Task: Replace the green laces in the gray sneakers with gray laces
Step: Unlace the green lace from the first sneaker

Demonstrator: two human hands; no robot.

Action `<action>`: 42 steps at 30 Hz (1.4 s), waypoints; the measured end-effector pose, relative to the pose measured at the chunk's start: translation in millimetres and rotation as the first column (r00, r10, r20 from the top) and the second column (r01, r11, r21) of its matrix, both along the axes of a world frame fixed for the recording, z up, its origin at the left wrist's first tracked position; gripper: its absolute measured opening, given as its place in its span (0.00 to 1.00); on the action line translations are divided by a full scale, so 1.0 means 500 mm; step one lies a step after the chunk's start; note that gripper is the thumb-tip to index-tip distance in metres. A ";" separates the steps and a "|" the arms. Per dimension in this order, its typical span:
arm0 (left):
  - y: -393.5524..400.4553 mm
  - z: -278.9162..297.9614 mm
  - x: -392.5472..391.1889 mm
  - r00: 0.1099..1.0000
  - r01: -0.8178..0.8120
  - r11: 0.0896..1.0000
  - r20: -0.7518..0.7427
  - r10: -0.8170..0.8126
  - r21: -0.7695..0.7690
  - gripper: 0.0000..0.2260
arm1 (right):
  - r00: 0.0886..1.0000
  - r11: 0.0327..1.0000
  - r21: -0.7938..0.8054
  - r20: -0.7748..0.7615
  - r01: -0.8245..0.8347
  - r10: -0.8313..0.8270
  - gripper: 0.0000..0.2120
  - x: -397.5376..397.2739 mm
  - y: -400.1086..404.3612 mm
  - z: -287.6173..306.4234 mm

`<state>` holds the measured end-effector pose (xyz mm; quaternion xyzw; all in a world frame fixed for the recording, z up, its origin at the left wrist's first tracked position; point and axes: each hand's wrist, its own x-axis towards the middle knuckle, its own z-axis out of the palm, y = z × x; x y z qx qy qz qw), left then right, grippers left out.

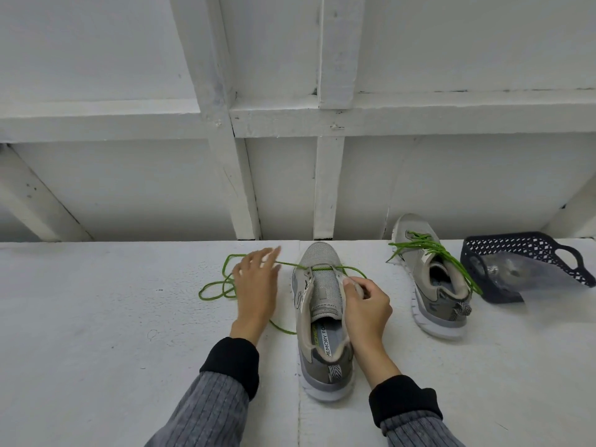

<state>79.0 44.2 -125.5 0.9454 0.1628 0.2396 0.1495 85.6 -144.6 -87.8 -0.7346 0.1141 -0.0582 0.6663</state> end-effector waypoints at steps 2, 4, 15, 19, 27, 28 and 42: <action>-0.027 0.008 0.015 0.990 0.142 0.979 -0.001 -0.143 0.144 0.16 | 1.000 1.000 -0.006 0.003 0.001 -0.001 0.04 0.001 0.000 0.001; -0.042 0.012 0.024 0.982 0.188 0.968 -0.006 -0.189 0.164 0.08 | 1.000 1.000 -0.022 0.008 0.003 -0.002 0.03 0.001 0.000 0.001; 0.029 -0.005 -0.019 0.858 -0.490 0.867 -0.228 0.460 -0.095 0.08 | 1.000 0.999 -0.035 0.019 0.000 0.000 0.03 0.000 -0.001 0.002; 0.017 -0.005 -0.003 0.940 -0.329 0.934 -0.141 0.310 -0.138 0.14 | 1.000 1.000 -0.026 0.007 0.008 -0.008 0.04 0.001 -0.001 0.001; -0.032 0.003 0.017 0.989 0.150 0.986 -0.030 -0.148 0.076 0.04 | 1.000 0.999 -0.031 0.001 0.009 -0.009 0.03 0.002 0.000 -0.001; -0.031 0.000 0.017 0.993 0.117 0.990 -0.016 -0.116 0.074 0.04 | 1.000 0.999 -0.031 0.001 0.009 -0.009 0.03 0.002 0.000 -0.001; -0.020 -0.011 0.004 0.997 -0.033 0.999 -0.068 0.031 -0.024 0.18 | 1.000 1.000 -0.023 0.000 0.017 -0.017 0.03 0.003 -0.001 -0.004</action>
